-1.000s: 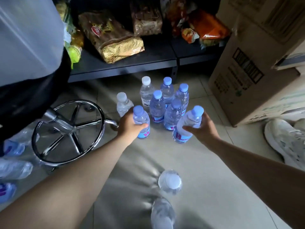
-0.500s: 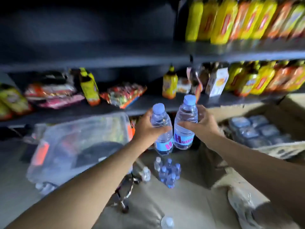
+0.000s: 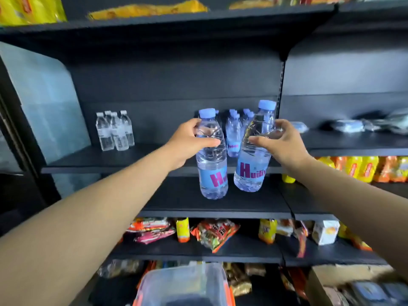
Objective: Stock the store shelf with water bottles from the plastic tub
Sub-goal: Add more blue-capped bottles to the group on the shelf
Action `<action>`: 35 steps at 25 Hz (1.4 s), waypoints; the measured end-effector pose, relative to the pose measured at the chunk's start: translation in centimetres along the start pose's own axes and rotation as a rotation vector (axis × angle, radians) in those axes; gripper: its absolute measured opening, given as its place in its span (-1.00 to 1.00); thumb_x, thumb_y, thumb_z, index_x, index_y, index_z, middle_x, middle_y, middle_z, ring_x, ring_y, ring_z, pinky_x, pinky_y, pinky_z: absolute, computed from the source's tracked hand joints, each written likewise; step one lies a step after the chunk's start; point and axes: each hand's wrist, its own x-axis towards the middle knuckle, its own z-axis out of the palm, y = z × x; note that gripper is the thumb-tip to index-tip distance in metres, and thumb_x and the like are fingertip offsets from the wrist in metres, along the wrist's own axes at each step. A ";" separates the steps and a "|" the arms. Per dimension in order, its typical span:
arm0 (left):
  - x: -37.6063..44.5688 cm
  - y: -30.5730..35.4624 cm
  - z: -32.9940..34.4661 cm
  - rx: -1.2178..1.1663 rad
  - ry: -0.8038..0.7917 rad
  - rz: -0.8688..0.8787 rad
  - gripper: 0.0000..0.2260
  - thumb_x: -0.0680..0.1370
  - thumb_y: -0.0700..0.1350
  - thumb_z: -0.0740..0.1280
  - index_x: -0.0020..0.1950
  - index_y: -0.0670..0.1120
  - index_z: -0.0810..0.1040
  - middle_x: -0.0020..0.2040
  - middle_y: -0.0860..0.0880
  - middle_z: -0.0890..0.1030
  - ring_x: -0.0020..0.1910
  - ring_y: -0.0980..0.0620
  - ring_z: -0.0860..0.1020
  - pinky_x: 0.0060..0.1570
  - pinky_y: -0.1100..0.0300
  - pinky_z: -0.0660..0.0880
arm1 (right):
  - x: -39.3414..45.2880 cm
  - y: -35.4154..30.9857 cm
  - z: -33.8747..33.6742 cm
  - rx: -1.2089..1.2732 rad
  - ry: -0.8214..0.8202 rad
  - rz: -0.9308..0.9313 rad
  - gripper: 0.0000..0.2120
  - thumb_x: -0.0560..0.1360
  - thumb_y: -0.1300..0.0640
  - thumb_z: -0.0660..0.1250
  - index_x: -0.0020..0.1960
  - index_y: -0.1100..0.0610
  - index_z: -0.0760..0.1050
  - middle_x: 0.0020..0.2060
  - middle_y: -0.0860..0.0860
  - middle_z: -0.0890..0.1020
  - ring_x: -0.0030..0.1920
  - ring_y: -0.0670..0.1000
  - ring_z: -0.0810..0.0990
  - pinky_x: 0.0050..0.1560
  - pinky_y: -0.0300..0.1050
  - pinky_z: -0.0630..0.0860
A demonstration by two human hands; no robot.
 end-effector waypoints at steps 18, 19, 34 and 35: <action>28.9 -19.5 -8.8 0.016 -0.029 -0.118 -0.66 0.45 -0.36 0.39 0.19 -0.12 0.49 0.06 -0.06 0.63 0.06 -0.01 0.59 0.15 0.10 0.49 | 26.0 20.8 16.5 -0.034 -0.142 0.114 -0.48 0.40 0.31 0.47 0.26 0.09 0.35 0.13 0.01 0.59 0.10 -0.04 0.59 0.22 -0.07 0.50; 29.7 -20.3 -9.0 0.006 -0.074 -0.122 -0.65 0.47 -0.36 0.37 0.21 -0.12 0.47 0.07 -0.04 0.63 0.06 0.02 0.59 0.13 0.13 0.48 | 26.6 21.4 16.7 -0.014 -0.156 0.110 -0.49 0.42 0.32 0.44 0.28 0.08 0.34 0.13 -0.06 0.57 0.08 -0.14 0.57 0.22 -0.15 0.47; 34.6 -28.0 -8.0 -0.145 -0.032 -0.082 -0.37 0.44 -0.26 0.44 0.39 0.16 0.29 0.21 0.10 0.53 0.17 0.21 0.53 0.07 0.24 0.52 | 30.0 28.8 19.2 0.067 -0.007 0.096 -0.40 0.42 0.31 0.44 0.37 0.03 0.30 0.19 -0.08 0.58 0.15 -0.18 0.58 0.25 -0.17 0.49; 35.0 -28.6 -7.6 -0.147 -0.021 -0.067 -0.36 0.45 -0.28 0.42 0.39 0.17 0.28 0.22 0.13 0.53 0.16 0.26 0.53 0.06 0.29 0.52 | 30.4 29.2 19.4 0.058 0.019 0.101 -0.39 0.43 0.28 0.44 0.38 0.00 0.28 0.22 -0.12 0.53 0.16 -0.23 0.55 0.26 -0.23 0.46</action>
